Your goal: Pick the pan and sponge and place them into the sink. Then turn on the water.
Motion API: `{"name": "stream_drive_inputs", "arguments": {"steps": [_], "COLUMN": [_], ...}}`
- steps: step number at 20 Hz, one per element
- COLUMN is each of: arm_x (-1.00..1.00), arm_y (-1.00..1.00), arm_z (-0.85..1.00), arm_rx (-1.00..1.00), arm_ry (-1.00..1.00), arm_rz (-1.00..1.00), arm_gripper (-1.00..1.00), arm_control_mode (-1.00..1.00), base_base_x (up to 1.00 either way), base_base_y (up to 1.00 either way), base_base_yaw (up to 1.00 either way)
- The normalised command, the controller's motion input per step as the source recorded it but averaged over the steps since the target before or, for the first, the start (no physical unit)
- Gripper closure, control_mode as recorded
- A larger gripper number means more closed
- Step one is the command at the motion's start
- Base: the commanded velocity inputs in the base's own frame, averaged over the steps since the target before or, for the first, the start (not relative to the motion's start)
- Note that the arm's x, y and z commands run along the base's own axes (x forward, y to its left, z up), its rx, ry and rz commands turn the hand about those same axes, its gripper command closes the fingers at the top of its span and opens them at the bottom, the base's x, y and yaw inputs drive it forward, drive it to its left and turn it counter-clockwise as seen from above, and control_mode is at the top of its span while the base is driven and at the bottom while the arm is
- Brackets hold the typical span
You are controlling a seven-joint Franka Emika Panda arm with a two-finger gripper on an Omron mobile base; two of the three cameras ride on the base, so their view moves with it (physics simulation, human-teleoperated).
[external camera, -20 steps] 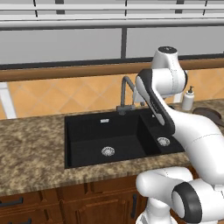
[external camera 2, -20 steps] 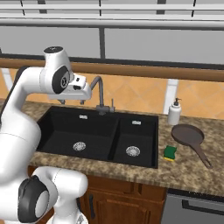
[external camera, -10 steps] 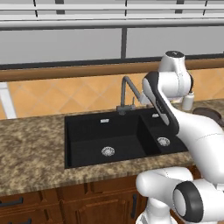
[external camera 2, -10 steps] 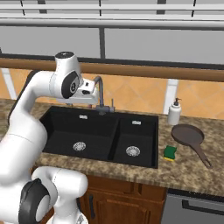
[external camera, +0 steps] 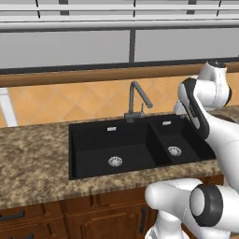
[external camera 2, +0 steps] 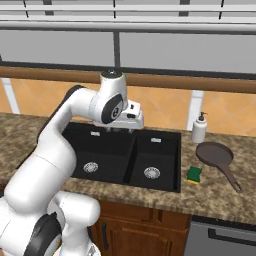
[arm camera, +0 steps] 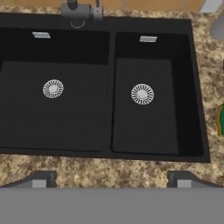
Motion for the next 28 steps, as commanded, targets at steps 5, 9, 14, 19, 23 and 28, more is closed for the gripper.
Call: {"name": "stream_drive_inputs", "arguments": {"steps": [5, 9, 14, 19, 23, 28], "arm_x": [0.04, 0.32, 0.35, 0.09, 0.27, 0.27], "arm_y": [-1.0, -0.98, -0.97, -0.52, -0.49, -0.59], "arm_z": [-0.33, -0.71, -0.57, -0.22, 0.0, -0.15], "arm_rx": [0.05, -0.06, -0.04, -0.03, 0.0, 0.0], "arm_ry": [0.03, 0.01, 0.0, 0.0, 0.06, 0.06], "arm_rz": [0.0, -0.03, 0.0, 0.0, 0.0, 0.0], "arm_gripper": [-1.0, -1.0, -1.0, -1.0, -1.0, -1.0], "arm_control_mode": [-1.0, -1.0, -1.0, -1.0, -1.0, -1.0], "base_base_x": [0.0, 0.0, 0.0, 0.0, 0.0, 0.0], "base_base_y": [0.0, 0.0, 0.0, 0.0, 0.0, 0.0], "base_base_yaw": [0.0, 0.0, 0.0, 0.0, 0.0, 0.0]}}
